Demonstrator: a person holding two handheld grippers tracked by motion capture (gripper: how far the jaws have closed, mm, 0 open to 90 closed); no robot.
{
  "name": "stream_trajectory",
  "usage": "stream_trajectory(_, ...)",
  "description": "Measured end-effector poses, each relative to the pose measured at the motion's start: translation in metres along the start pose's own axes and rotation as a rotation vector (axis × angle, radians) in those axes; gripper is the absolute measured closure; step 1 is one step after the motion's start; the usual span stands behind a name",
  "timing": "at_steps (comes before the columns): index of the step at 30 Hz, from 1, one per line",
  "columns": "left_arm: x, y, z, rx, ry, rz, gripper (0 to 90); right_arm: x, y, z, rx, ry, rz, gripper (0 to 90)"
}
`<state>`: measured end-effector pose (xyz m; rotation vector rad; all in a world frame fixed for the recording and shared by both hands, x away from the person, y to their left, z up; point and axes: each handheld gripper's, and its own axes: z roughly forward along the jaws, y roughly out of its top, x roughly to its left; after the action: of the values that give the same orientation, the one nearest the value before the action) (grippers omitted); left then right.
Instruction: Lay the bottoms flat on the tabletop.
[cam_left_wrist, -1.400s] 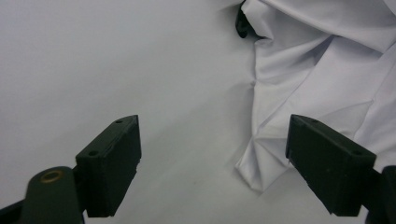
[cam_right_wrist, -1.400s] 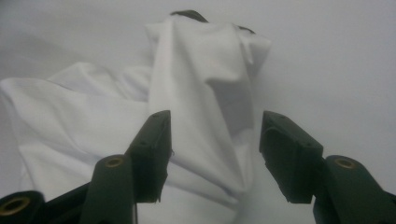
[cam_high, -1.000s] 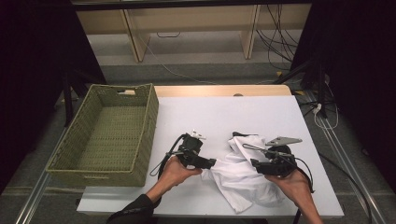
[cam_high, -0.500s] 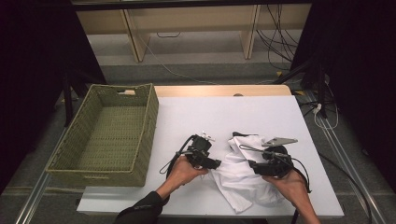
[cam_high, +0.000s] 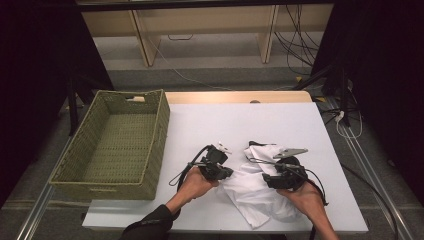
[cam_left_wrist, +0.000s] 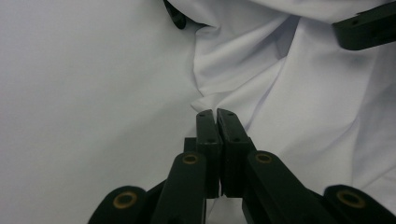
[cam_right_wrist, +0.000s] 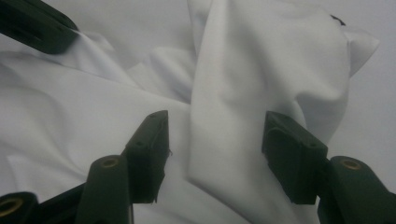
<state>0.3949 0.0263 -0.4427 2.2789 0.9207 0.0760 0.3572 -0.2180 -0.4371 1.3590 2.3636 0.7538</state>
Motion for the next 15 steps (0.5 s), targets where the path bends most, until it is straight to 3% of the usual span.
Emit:
stream_trajectory(2,0.001,-0.003,-0.008,-0.012,-0.003,0.005,88.2,0.003,0.002,0.006,0.024,-0.011,-0.015,50.2)
stream_trajectory(3,0.001,-0.006,-0.013,-0.021,-0.005,0.005,88.3,0.006,0.003,0.01,0.047,-0.026,-0.035,64.7)
stream_trajectory(4,0.001,-0.006,-0.013,-0.021,-0.005,0.005,88.3,0.007,0.003,0.012,0.058,-0.042,-0.045,73.0)
stream_trajectory(5,0.001,-0.008,-0.015,-0.023,-0.005,0.004,88.3,0.007,0.003,0.012,0.058,-0.042,-0.045,73.0)
stream_trajectory(7,0.002,-0.011,-0.019,-0.031,-0.002,0.001,88.4,0.008,0.003,0.011,0.061,-0.062,-0.064,85.9)
stream_trajectory(10,0.008,-0.022,-0.034,-0.048,0.02,0.004,88.5,0.003,0.005,-0.004,0.005,-0.072,-0.057,88.7)
stream_trajectory(15,0.017,-0.042,-0.054,-0.06,0.058,-0.004,88.5,-0.008,0.004,-0.02,-0.042,-0.084,-0.035,88.7)
